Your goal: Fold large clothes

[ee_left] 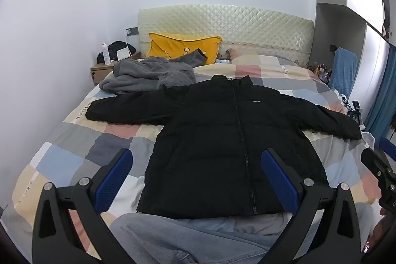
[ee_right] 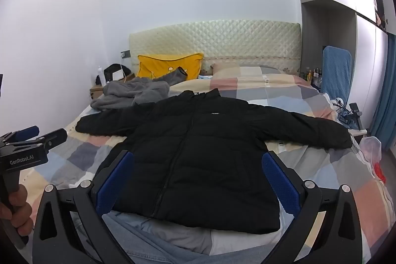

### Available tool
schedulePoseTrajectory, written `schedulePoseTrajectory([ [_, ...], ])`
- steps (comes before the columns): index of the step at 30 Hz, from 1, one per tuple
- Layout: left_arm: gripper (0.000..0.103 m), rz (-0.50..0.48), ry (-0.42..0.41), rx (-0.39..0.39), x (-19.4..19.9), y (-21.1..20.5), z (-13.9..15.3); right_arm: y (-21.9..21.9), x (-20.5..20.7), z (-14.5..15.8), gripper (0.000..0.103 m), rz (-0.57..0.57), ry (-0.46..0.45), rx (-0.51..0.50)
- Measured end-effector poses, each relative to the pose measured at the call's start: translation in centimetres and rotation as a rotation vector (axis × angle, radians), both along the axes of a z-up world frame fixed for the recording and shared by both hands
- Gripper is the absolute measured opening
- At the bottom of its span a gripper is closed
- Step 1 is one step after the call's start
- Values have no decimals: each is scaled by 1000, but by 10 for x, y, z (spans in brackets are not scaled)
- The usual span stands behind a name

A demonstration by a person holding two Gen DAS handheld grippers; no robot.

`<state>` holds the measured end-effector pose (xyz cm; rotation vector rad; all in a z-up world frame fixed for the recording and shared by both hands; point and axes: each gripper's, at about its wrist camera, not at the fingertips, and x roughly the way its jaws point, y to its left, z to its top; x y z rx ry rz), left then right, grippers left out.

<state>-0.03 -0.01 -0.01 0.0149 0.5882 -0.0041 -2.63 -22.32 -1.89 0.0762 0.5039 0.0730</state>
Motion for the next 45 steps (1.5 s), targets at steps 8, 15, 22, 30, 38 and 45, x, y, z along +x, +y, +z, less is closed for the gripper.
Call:
schedulePoseTrajectory([
  [8, 103, -16, 18, -20, 4, 6, -7, 0, 1, -1, 103, 1, -4, 3],
  [15, 103, -29, 16, -32, -4, 6, -9, -2, 1, -1, 103, 0, 3, -1],
  [22, 103, -23, 34, -37, 2, 2, -4, -3, 4, 2, 103, -5, 1, 0],
  [30, 103, -17, 35, -22, -1, -1, -6, -4, 2, 1, 103, -4, 1, -2],
  [38, 103, -12, 45, -26, 5, 4, -7, -3, 3, 0, 103, -10, 1, -2],
  [45, 103, -11, 42, -26, 6, 4, -6, -4, 4, 0, 103, -18, 2, 1],
])
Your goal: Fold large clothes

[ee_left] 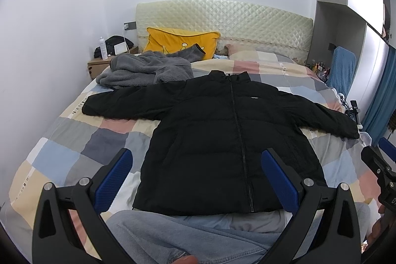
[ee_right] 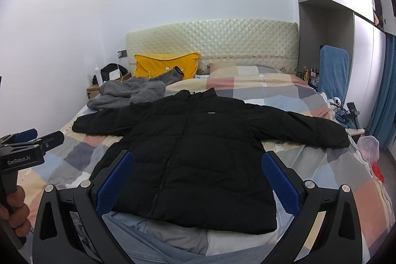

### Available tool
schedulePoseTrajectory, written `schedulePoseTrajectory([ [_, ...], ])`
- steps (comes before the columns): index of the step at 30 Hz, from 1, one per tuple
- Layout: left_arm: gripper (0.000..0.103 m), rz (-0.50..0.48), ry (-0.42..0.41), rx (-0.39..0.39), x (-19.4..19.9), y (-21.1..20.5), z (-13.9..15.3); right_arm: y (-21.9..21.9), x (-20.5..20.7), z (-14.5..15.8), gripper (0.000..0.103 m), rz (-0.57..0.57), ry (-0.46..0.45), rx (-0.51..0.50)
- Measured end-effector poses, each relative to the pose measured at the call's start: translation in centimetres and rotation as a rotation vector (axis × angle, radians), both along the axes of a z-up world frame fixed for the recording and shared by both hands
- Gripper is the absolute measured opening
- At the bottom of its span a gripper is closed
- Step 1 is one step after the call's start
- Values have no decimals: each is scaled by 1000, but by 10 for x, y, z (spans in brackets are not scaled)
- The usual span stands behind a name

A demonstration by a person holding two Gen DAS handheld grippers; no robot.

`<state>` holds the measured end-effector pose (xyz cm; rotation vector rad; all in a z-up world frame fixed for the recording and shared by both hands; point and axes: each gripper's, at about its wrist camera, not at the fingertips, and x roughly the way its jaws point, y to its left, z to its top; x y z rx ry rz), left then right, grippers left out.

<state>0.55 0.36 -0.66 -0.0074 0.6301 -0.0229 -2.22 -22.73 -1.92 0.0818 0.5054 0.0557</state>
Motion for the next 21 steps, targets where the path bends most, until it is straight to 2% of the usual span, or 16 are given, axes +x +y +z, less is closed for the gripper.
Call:
schedulePoseTrajectory([
  [21, 103, -26, 21, -3, 8, -7, 0, 0, -1, -1, 103, 6, -15, 13],
])
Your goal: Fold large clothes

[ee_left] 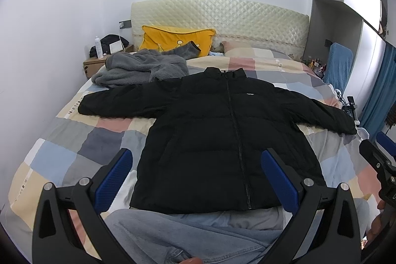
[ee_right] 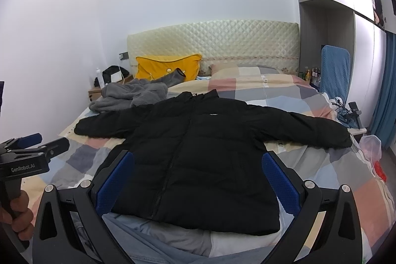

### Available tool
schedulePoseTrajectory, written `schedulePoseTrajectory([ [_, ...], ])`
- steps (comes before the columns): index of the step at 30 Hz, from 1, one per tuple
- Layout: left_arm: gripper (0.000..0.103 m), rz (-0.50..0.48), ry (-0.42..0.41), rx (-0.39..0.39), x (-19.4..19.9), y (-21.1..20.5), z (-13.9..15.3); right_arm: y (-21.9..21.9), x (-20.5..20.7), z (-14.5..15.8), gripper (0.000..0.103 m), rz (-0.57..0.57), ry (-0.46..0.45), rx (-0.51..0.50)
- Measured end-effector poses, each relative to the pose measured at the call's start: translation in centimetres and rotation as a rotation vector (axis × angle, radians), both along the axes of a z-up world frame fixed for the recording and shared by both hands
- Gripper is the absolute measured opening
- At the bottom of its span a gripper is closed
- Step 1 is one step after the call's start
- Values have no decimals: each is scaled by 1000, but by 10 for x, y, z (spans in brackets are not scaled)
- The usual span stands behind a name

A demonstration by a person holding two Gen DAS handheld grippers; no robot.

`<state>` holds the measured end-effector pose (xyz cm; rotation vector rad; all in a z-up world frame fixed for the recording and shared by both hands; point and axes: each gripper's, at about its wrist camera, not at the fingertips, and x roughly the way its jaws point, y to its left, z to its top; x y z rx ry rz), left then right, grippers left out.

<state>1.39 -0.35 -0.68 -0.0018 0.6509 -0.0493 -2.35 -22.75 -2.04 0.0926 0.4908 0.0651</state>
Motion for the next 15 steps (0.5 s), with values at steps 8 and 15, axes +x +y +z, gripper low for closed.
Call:
schedulePoseTrajectory([
  [8, 103, -9, -3, 3, -9, 6, -2, 0, -2, 0, 103, -1, 6, -1],
  [15, 103, -11, -9, -5, -12, 6, -2, 3, -5, 0, 103, -2, 12, -3],
])
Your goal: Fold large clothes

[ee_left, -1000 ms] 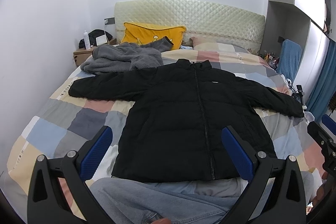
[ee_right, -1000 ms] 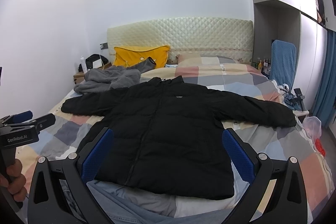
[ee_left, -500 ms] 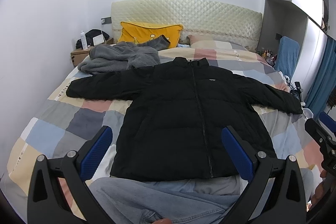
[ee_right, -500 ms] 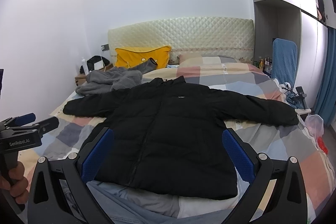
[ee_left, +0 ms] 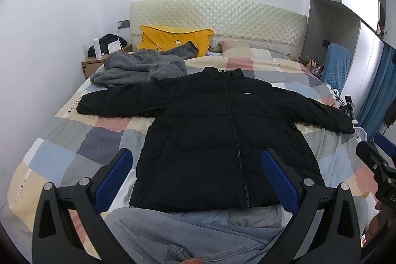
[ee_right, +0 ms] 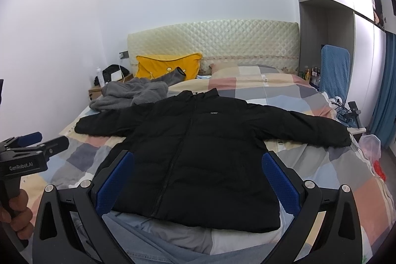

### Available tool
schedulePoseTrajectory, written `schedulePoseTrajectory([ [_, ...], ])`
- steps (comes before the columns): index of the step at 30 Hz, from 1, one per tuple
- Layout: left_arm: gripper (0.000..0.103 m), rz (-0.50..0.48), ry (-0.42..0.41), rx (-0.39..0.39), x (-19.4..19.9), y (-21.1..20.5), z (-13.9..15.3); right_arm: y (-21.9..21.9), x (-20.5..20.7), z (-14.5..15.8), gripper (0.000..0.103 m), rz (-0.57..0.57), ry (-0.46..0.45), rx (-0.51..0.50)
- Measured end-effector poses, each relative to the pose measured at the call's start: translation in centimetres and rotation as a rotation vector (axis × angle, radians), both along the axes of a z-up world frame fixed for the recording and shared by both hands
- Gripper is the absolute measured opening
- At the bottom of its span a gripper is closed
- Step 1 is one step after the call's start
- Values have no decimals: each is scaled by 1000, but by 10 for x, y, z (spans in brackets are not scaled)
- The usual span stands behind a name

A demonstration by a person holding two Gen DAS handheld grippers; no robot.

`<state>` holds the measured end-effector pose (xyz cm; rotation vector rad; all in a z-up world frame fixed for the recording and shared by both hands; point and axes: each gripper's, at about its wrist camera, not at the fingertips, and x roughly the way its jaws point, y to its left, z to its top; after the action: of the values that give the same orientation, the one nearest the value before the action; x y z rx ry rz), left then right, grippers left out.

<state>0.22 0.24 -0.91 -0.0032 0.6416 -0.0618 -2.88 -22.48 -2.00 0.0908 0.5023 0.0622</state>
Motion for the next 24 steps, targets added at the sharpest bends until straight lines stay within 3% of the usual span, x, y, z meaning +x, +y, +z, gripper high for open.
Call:
schedulePoseTrajectory([
  [10, 103, -12, 7, 9, 0, -5, 0, 0, 1, 4, 103, -8, -6, 0],
  [14, 103, 0, 3, 46, 3, -9, 0, -4, 3, 4, 103, -10, -7, -3],
  [24, 103, -46, 3, 1, 15, -18, 4, -21, 11, 6, 103, -24, -14, -11],
])
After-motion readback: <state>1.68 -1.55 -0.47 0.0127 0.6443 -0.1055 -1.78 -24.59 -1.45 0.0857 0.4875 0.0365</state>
